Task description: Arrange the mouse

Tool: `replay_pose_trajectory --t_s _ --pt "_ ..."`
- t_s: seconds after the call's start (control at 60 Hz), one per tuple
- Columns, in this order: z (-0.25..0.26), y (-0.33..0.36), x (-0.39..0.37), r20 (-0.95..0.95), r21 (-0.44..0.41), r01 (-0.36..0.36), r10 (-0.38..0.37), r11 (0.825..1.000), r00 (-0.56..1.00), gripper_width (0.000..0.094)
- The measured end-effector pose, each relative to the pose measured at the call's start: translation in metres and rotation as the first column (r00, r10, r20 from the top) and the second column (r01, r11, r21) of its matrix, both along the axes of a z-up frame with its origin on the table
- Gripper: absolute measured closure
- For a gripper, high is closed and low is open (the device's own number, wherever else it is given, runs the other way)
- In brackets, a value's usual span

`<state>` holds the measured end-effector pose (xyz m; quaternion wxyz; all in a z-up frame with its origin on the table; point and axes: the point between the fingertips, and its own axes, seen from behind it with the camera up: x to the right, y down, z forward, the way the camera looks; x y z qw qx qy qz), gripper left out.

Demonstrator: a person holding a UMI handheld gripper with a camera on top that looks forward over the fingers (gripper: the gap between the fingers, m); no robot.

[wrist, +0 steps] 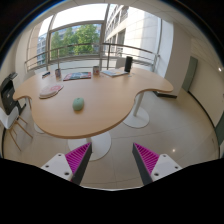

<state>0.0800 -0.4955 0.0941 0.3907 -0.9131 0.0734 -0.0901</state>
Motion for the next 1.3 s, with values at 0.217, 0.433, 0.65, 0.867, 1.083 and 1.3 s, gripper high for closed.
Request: replay_pose_trajectory --t_s 0.217,0.433,0.65,0.867,1.083,1.3 --pt "-0.037 0.082 -0.085 -0.033 0.018 -0.121 0.122 0.992 0.992 0.01" --pt "-0.07 0.207 -0.121 -0.065 0.048 -0.151 0.154 0.987 0.986 0.0099" --pt "-0.104 0.301 -0.124 -0.07 0.031 -0.166 0.168 0.986 0.983 0.0147" --pt "-0.107 0.324 -0.13 -0.069 0.048 -0.192 0.195 0.98 0.978 0.0444" --pt "-0.11 0.327 -0.132 -0.08 0.043 -0.183 0.186 0.982 0.979 0.055" --pt "-0.037 0.363 -0.119 -0.051 0.138 -0.081 0.088 0.987 0.995 0.055"
